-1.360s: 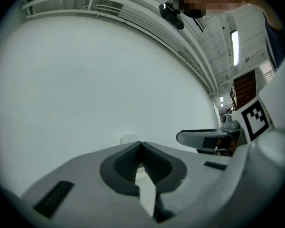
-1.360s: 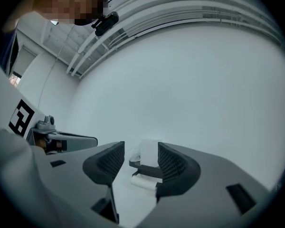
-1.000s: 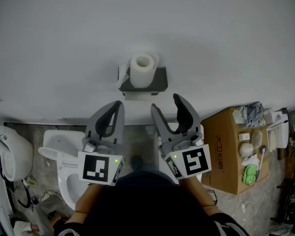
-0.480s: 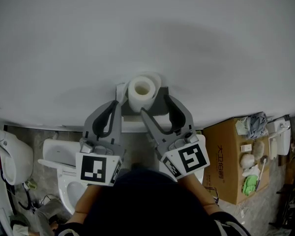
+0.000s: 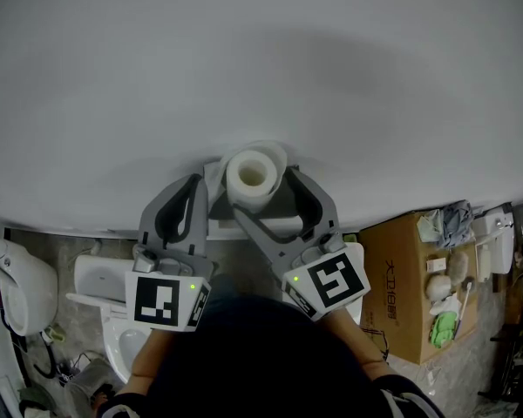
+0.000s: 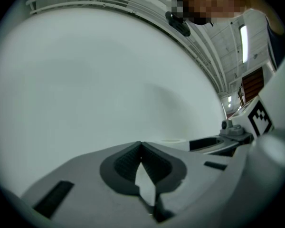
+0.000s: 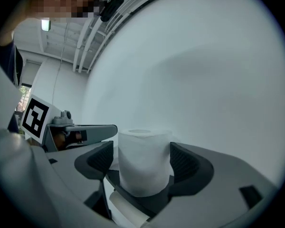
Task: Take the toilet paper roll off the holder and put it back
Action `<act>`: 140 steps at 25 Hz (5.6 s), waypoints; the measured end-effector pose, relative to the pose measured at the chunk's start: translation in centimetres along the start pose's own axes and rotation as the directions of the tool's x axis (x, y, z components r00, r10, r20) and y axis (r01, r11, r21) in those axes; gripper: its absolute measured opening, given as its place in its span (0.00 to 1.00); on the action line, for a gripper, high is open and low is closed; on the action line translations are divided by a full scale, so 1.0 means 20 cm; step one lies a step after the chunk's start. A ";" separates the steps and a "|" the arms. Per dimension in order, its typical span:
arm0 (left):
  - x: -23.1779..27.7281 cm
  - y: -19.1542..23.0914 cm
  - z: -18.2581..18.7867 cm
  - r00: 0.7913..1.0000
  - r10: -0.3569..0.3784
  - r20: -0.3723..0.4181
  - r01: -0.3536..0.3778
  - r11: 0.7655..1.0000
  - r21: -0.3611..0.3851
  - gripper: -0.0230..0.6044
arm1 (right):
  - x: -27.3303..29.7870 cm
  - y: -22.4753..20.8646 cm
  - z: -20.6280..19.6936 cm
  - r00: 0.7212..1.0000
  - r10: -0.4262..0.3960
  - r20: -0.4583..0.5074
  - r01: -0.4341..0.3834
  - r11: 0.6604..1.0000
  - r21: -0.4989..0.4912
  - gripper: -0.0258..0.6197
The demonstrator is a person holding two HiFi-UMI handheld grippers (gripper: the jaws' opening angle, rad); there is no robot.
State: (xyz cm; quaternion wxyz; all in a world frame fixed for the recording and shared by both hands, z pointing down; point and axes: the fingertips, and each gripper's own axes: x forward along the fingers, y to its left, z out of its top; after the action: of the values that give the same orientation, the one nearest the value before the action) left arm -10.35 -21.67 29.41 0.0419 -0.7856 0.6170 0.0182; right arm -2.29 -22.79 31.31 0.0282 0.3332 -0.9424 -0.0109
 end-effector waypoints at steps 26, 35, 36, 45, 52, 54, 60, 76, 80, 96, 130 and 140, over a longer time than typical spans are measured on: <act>0.01 0.16 0.03 0.995 -0.093 -0.040 0.094 0.995 0.022 0.04 | 0.19 0.00 -0.06 0.976 -0.148 -0.160 0.146 0.989 -0.026 0.61; 0.00 0.16 0.02 0.992 -0.115 -0.042 0.116 0.993 0.024 0.04 | 0.17 -0.02 -0.03 0.970 -0.207 -0.130 0.201 0.978 -0.060 0.54; 0.00 0.16 0.03 0.992 -0.118 -0.041 0.119 0.993 0.024 0.04 | 0.17 -0.02 -0.02 0.969 -0.211 -0.127 0.204 0.977 -0.064 0.54; 0.01 0.10 0.04 0.988 -0.149 -0.038 0.149 0.989 0.013 0.04 | 0.09 -0.03 0.16 0.970 -0.239 -0.040 0.233 0.966 -0.115 0.54; 0.03 0.07 0.04 0.986 -0.166 -0.028 0.166 0.986 0.023 0.04 | 0.01 -0.08 0.25 0.959 -0.283 0.025 0.284 0.953 -0.110 0.53; 0.04 0.05 0.05 0.984 -0.175 -0.025 0.176 0.984 0.025 0.04 | -0.02 -0.11 0.26 0.952 -0.305 0.033 0.307 0.946 -0.104 0.53; 0.07 0.01 0.06 0.978 -0.206 -0.025 0.207 0.978 0.014 0.04 | -0.12 -0.21 0.28 0.921 -0.389 0.035 0.390 0.915 -0.101 0.53; 0.13 -0.03 0.08 0.972 -0.235 -0.018 0.235 0.972 0.012 0.04 | -0.26 -0.38 0.31 0.863 -0.502 0.057 0.505 0.860 -0.077 0.53; 0.12 -0.02 0.08 0.973 -0.231 -0.011 0.232 0.972 0.026 0.04 | -0.27 -0.38 0.32 0.858 -0.511 0.059 0.514 0.855 -0.073 0.53; 0.11 -0.03 0.07 0.971 -0.238 -0.026 0.239 0.971 0.031 0.04 | -0.27 -0.40 0.32 0.857 -0.512 0.062 0.516 0.853 -0.077 0.53; 0.04 0.06 0.08 0.985 -0.169 -0.032 0.171 0.984 0.053 0.04 | -0.18 -0.29 0.37 0.896 -0.434 0.091 0.441 0.894 -0.074 0.53; 0.01 0.13 0.08 0.991 -0.127 -0.034 0.128 0.990 0.055 0.04 | -0.08 -0.21 0.39 0.924 -0.369 0.103 0.377 0.923 -0.077 0.53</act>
State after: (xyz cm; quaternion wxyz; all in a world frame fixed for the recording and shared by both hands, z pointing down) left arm -12.90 -22.26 27.72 0.0560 -0.8221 0.5664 -0.0140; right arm 1.20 -24.99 23.21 0.0008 0.5041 -0.8604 -0.0753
